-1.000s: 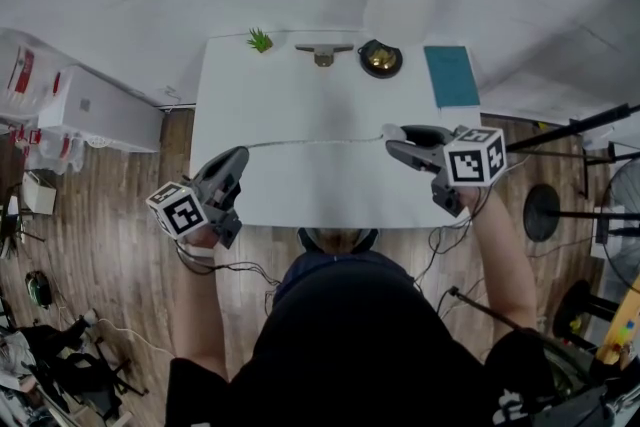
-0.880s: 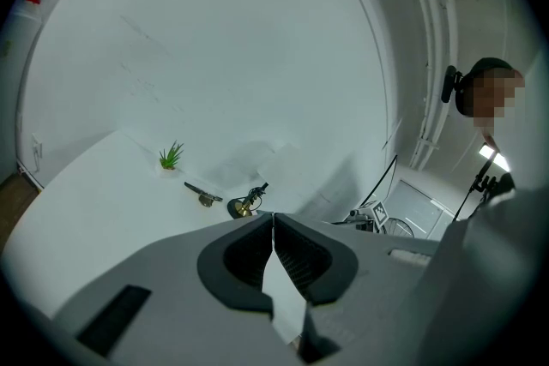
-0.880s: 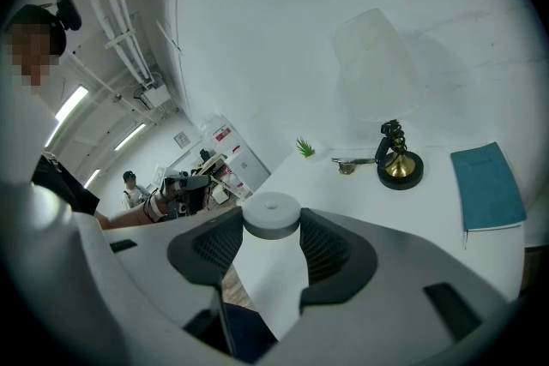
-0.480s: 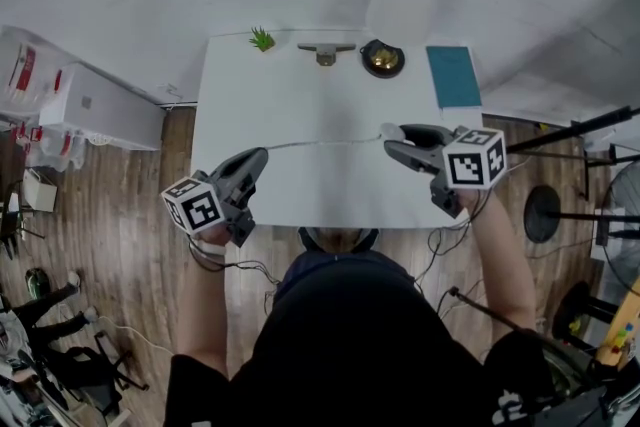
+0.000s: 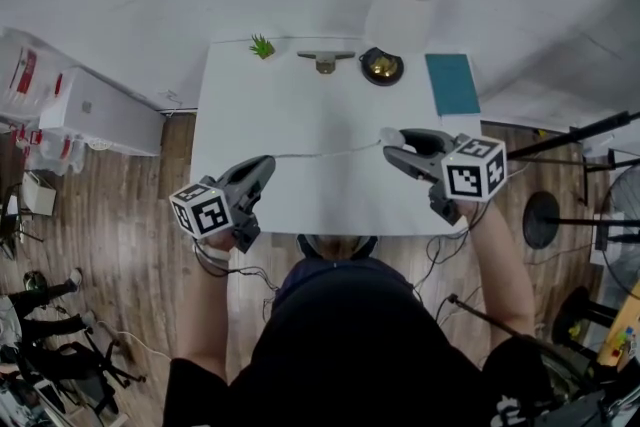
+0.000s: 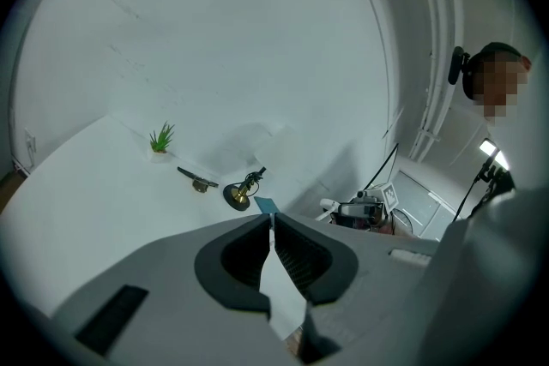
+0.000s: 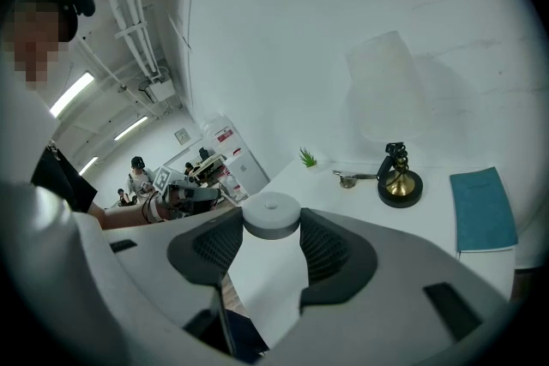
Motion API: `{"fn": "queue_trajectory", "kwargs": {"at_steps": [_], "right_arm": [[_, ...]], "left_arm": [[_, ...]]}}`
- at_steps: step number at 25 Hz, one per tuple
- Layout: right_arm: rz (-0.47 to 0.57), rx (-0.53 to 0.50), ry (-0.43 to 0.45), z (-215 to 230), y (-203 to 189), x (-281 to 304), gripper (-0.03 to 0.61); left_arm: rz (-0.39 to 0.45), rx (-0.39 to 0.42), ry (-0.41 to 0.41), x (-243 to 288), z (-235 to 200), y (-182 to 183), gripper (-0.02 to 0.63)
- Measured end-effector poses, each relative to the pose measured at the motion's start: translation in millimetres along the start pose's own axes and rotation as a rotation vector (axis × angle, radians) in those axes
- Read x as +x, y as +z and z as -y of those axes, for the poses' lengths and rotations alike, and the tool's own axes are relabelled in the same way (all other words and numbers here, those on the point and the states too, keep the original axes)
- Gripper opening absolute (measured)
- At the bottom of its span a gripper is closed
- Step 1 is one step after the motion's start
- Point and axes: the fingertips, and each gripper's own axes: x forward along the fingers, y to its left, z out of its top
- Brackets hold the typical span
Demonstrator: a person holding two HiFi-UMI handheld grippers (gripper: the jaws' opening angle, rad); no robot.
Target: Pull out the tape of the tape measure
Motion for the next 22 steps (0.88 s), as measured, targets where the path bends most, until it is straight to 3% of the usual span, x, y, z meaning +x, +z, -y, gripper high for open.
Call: {"fn": "queue_trajectory", "kwargs": {"at_steps": [2, 5, 8, 15, 22], "right_arm": [[0.015, -0.022, -0.009, -1.1, 4.5, -3.1, 0.216], [0.04, -0.063, -0.023, -3.7, 11.8, -7.7, 0.216], [0.06, -0.143, -0.037, -11.8, 22.0, -9.6, 0.216], [0.096, -0.421, -0.024, -49.9, 35.9, 0.6, 0.215], [0.119, -0.684, -0.084, -84.1, 45.4, -0.9, 0.216]], "left_arm": [[0.019, -0.009, 0.015, -2.6, -2.3, 2.4, 0.014], [0.035, -0.013, 0.031, -6.6, -6.6, 4.9, 0.126], [0.06, -0.046, 0.012, -9.7, -2.5, 12.7, 0.153], [0.028, -0.071, -0.183, 14.8, 56.6, 33.8, 0.153], [-0.076, 0.031, -0.37, 46.5, 117.6, 44.3, 0.14]]}}
